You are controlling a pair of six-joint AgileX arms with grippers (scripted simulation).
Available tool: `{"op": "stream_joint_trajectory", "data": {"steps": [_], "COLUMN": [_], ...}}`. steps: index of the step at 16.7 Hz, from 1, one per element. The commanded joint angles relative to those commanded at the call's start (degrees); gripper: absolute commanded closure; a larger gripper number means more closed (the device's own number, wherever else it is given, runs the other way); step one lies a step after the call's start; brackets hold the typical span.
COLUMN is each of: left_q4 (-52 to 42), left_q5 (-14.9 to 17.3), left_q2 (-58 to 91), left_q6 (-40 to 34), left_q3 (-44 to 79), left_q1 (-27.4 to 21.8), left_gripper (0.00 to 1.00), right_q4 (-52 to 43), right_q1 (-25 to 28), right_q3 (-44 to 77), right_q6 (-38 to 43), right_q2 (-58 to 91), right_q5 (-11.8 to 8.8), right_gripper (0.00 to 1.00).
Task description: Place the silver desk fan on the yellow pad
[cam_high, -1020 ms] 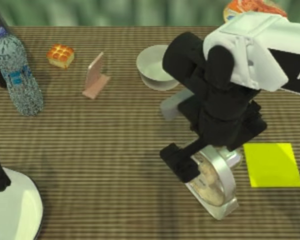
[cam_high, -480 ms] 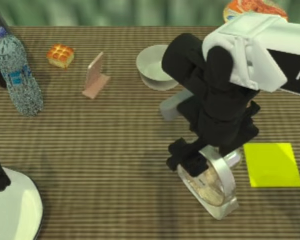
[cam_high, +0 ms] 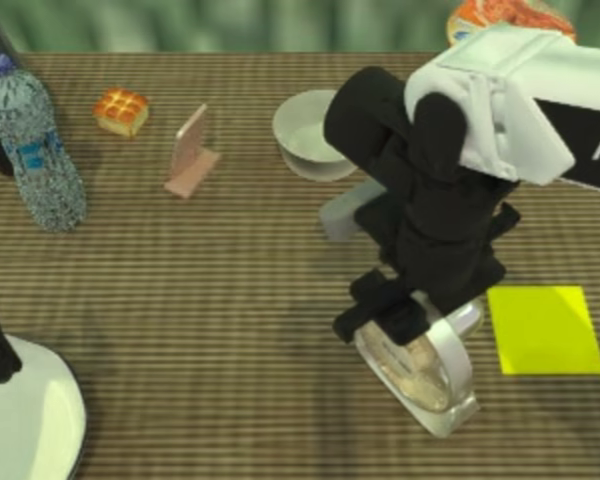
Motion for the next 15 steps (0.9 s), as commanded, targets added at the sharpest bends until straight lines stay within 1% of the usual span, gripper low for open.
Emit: {"op": "stream_joint_trajectory", "data": {"steps": [8, 15], "left_q4": [0.0, 0.0], "left_q5": [0.0, 0.0], "left_q2": [0.0, 0.0], "left_q6": [0.0, 0.0], "left_q3": [0.0, 0.0], "left_q1": [0.0, 0.0], "left_gripper": [0.0, 0.0], "right_q4": [-0.22, -10.69], "right_q1": [-0.08, 0.35], "right_q3": [0.22, 9.89], "right_q6": [0.07, -0.03], "right_q2": [-0.09, -0.81], "right_q5": [-0.02, -0.02], "right_gripper": [1.0, 1.0]}}
